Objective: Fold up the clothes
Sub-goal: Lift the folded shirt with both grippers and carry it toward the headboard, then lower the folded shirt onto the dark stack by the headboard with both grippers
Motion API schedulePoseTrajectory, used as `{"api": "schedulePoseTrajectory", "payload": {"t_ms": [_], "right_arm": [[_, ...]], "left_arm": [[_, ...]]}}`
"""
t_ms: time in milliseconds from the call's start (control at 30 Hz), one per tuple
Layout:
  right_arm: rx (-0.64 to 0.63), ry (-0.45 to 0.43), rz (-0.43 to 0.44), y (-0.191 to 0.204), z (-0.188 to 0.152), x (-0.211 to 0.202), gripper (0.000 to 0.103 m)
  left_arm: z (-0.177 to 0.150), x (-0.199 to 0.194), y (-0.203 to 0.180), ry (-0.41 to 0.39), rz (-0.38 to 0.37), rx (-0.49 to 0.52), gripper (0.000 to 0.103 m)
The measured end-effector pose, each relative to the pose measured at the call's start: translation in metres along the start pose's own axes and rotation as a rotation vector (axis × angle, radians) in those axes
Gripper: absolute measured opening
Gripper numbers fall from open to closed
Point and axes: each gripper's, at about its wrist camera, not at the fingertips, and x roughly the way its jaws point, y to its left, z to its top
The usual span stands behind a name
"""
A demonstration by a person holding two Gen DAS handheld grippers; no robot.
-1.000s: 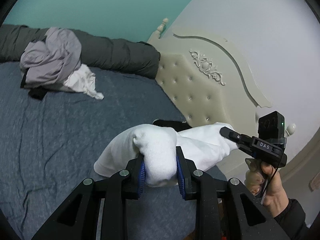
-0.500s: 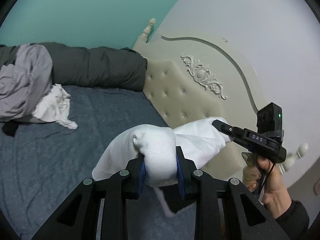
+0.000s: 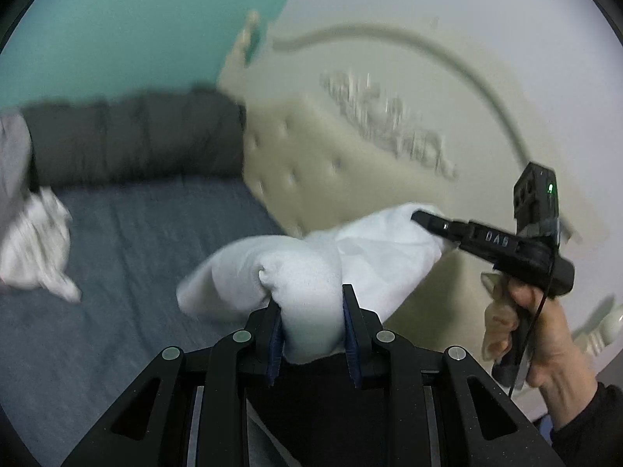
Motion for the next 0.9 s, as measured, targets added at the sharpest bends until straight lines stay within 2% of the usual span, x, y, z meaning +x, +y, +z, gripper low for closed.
{"api": "schedulePoseTrajectory", "payload": {"t_ms": [67, 200, 433, 567, 733, 900], "right_arm": [[0.027, 0.054, -0.016, -0.026, -0.03, 0.004, 0.007], [0.048, 0.115, -0.012, -0.051, -0.071, -0.007, 0.007], [0.064, 0.171, 0.01, -0.07, -0.121, -0.039, 0.007], [0.082, 0.233, -0.008, -0.079, -0.147, -0.038, 0.007], [0.132, 0.302, 0.004, -0.092, -0.19, -0.035, 0.007], [0.161, 0.306, 0.026, -0.099, -0.206, -0.039, 0.007]], "left_arm": [[-0.031, 0.029, 0.002, 0.074, -0.019, -0.032, 0.028], [-0.078, 0.041, -0.011, 0.132, -0.042, -0.049, 0.028], [-0.117, 0.021, -0.036, 0.163, -0.04, -0.053, 0.028], [-0.143, 0.022, -0.044, 0.198, -0.044, -0.071, 0.028], [-0.176, 0.028, -0.034, 0.247, -0.035, -0.134, 0.028], [-0.195, 0.024, -0.03, 0.261, -0.038, -0.164, 0.028]]}}
